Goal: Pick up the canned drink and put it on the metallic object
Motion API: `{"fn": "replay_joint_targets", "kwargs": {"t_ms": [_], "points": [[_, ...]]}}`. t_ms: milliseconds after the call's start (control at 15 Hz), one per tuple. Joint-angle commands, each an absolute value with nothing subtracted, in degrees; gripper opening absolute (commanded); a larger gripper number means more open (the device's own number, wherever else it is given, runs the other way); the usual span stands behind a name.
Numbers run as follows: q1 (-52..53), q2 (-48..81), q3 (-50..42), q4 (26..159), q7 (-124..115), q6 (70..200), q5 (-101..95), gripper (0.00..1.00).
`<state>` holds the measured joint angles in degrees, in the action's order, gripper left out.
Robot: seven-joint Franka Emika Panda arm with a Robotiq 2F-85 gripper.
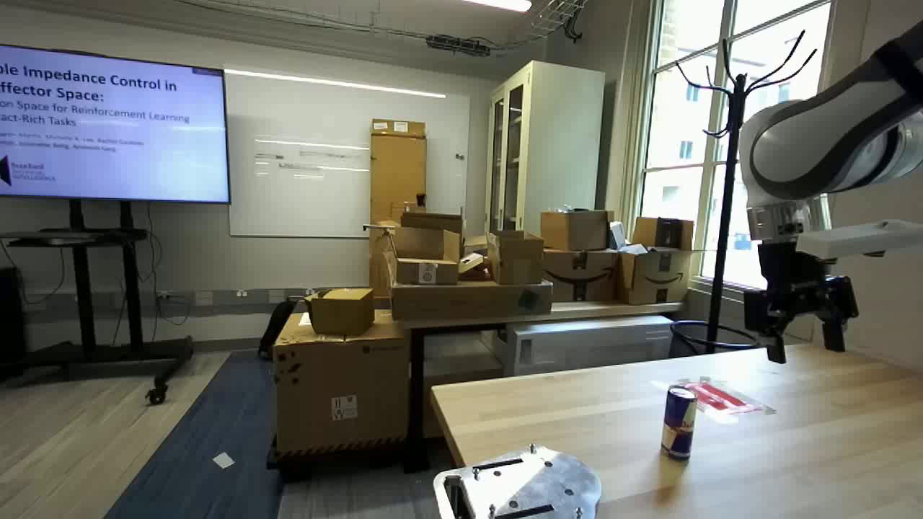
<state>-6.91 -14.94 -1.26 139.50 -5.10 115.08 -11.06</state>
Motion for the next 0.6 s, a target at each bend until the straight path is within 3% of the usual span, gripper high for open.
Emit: {"fn": "replay_joint_targets", "kwargs": {"t_ms": [0,533], "points": [[-6.26,-14.93,-1.86,139.44,-5.24,114.98,-11.21,1.00],[-6.02,-13.67,-1.74,138.06,-5.05,115.35,-11.55,1.00]]}}
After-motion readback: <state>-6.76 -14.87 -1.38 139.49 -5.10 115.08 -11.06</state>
